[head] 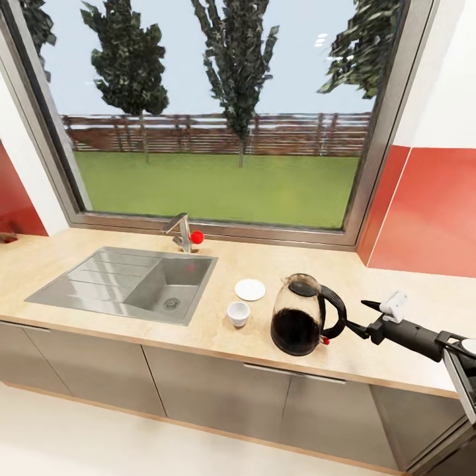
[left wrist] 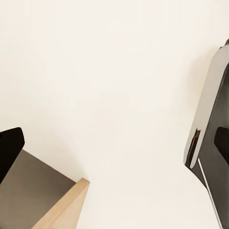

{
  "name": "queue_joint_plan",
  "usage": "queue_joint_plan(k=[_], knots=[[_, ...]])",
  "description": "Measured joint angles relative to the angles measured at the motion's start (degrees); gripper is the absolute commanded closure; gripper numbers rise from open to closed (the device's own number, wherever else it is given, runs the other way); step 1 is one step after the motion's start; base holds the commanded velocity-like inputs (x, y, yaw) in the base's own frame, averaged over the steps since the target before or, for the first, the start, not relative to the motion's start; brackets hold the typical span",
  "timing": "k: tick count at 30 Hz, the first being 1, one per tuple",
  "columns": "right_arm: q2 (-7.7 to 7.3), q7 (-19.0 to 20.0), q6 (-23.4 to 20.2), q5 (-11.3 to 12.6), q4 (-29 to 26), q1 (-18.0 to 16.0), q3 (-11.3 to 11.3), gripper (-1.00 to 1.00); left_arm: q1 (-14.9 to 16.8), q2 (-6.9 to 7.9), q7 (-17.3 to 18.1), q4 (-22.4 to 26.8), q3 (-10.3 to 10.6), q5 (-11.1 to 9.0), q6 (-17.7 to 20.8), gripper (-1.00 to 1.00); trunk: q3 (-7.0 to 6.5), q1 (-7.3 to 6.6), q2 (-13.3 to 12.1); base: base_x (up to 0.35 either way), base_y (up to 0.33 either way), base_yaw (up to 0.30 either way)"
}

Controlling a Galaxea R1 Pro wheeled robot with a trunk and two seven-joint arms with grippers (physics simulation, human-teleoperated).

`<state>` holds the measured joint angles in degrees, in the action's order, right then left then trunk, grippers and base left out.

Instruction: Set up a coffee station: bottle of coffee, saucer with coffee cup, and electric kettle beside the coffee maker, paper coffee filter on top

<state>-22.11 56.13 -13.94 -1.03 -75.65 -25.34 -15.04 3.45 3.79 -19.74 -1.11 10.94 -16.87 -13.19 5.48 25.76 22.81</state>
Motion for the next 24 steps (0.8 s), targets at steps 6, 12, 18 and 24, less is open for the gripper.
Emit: queue_joint_plan(k=[6, 12, 18, 24], knots=[[0.03, 0.0, 0.0, 0.0, 0.1, 0.0, 0.0, -1.0, 0.0, 0.0, 0.0, 0.0, 0.0, 0.0, 0.0, -1.0, 0.0, 0.0, 0.0, 0.012, 0.011, 0.0], [0.03, 0.0, 0.0, 0.0, 0.1, 0.0, 0.0, -1.0, 0.0, 0.0, 0.0, 0.0, 0.0, 0.0, 0.0, -1.0, 0.0, -0.01, 0.0, 0.092, 0.093, 0.0], [0.04, 0.0, 0.0, 0.0, 0.1, 0.0, 0.0, -1.0, 0.0, 0.0, 0.0, 0.0, 0.0, 0.0, 0.0, -1.0, 0.0, 0.0, 0.0, 0.014, 0.014, 0.0], [0.04, 0.0, 0.0, 0.0, 0.1, 0.0, 0.0, -1.0, 0.0, 0.0, 0.0, 0.0, 0.0, 0.0, 0.0, -1.0, 0.0, 0.0, 0.0, 0.001, 0.001, 0.0]])
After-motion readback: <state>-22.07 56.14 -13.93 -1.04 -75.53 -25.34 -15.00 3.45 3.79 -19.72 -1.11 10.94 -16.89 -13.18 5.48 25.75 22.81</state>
